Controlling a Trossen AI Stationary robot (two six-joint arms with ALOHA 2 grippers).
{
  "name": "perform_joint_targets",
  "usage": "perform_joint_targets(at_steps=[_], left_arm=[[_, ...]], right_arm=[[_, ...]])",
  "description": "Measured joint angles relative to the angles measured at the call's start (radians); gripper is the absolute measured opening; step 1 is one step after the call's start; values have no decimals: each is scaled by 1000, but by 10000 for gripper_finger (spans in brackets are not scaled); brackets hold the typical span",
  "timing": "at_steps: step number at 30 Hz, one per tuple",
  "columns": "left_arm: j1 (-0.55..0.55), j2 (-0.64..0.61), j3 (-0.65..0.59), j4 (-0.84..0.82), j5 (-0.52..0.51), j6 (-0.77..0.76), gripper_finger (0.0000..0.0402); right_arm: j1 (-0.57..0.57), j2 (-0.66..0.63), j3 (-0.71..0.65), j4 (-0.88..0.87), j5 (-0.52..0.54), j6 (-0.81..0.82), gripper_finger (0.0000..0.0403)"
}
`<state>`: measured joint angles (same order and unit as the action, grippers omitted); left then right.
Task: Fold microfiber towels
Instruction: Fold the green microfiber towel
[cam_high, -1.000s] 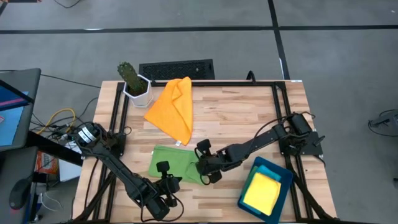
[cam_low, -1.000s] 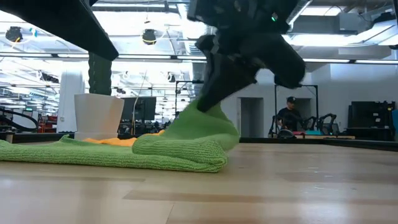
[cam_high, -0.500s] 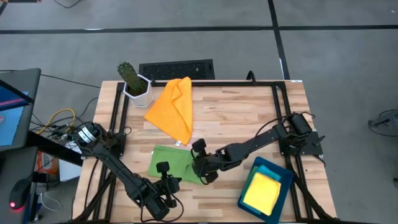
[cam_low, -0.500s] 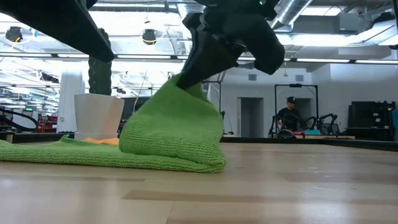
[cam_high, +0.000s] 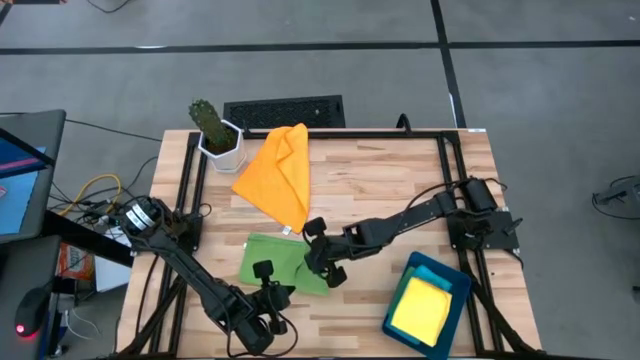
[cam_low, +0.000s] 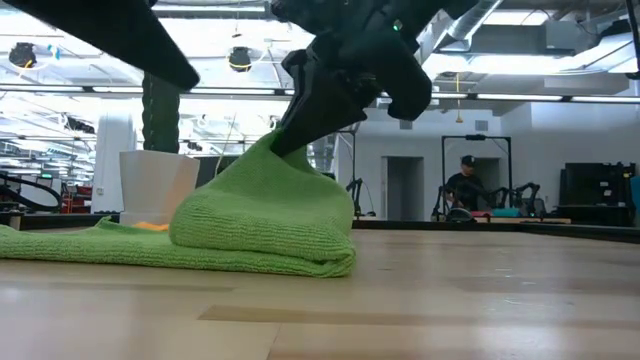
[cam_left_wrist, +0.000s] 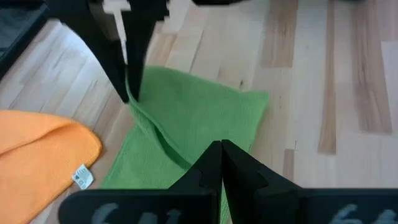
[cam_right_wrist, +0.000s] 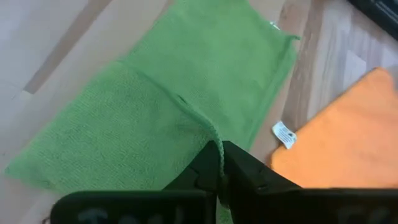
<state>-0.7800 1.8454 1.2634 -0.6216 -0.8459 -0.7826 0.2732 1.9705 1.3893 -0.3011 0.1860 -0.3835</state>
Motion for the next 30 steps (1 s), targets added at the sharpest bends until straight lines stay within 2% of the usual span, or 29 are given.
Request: perform_joint_targets(at_steps=[4,10,22,28,30], left_arm=[[1,5,-6,30,-34,0,2],[10,26,-9,55,-30,2,2],[51,76,-10,164,-49,103,2],[79,126,-9,202,-42,148,2],[88,159,-9,203,-40,143,2]], right_arm=[[-3,0,-3,4,-26,-1,45],[-3,0,-3,46,-30,-59,56],[-18,0,-3,52,-22,-28,173],[-5,-31,9,46,1,5,178],[-5,-56,4,-47,0,47,174]])
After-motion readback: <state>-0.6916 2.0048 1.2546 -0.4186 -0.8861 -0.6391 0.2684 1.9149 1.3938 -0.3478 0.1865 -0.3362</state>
